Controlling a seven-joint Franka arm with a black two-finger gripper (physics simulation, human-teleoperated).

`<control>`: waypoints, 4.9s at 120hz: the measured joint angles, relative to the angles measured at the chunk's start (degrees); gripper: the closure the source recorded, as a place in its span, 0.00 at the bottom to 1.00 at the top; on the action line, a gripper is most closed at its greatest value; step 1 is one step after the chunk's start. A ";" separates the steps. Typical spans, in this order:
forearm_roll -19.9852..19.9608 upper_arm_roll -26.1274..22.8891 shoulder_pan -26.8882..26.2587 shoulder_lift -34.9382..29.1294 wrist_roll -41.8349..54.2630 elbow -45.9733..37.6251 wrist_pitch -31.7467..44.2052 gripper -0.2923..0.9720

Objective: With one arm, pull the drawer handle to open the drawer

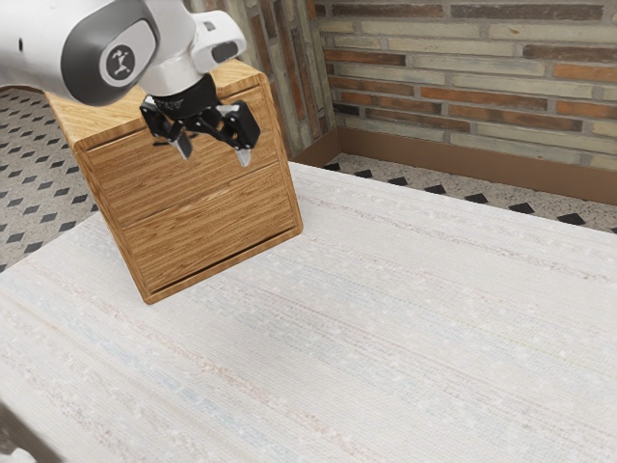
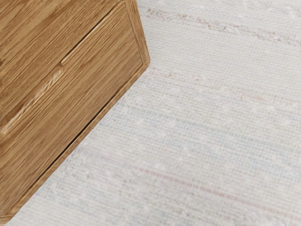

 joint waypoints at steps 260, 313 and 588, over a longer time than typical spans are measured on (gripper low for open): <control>-5.00 -0.62 10.68 7.81 55.17 3.10 7.19 0.44; -5.04 -1.32 8.66 1.46 51.23 -5.14 8.55 0.52; -1.39 2.11 -10.41 -12.50 34.09 -22.75 15.44 0.63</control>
